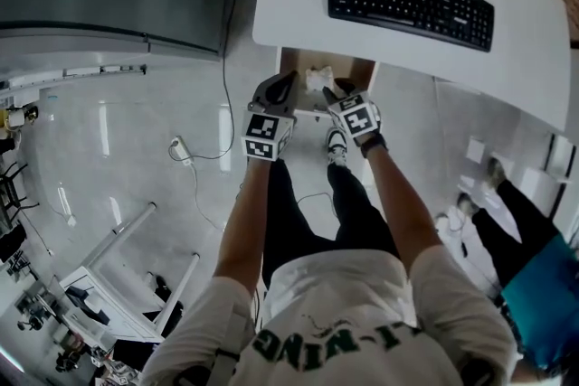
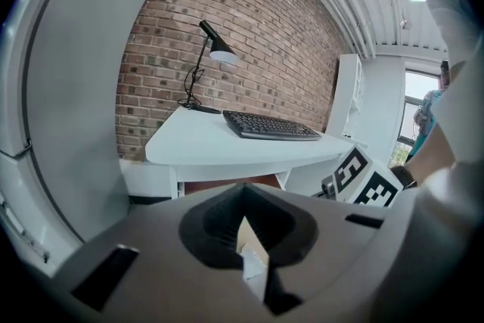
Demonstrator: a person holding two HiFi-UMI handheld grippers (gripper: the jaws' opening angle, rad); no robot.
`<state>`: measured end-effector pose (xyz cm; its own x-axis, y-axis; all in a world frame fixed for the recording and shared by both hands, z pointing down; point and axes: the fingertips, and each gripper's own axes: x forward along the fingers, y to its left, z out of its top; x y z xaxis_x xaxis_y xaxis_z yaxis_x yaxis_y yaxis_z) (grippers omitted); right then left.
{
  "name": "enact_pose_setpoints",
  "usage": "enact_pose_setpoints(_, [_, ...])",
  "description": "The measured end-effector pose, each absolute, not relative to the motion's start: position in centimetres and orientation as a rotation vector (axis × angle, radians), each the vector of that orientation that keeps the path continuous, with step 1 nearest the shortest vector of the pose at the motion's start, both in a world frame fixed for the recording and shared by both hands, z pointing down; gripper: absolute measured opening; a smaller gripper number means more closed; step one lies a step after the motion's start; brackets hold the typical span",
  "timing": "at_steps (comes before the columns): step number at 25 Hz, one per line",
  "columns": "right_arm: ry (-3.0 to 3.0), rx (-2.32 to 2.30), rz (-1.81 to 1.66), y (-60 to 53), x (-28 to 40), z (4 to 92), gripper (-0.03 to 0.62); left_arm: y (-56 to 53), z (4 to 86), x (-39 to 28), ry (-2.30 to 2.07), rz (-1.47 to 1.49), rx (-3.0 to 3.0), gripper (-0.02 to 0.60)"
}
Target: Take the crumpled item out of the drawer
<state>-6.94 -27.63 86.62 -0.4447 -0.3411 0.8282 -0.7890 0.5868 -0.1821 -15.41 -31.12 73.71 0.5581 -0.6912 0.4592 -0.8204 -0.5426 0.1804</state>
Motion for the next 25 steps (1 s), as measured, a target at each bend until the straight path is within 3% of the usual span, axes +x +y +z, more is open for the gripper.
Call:
enact_pose_setpoints(18, [-1.887,0.639,0.675,-28.5,-9.0,98.7,0.186,-31.3,79.6,-16.7,-1.169,0.504,2.444,-0.005])
enact_pose_setpoints(25, [-1.832,0.596,0.61,-29.0,-8.5,101.8,0.187,-31.4,80.3,-16.9,-1.177,0.46,2.459,-0.005])
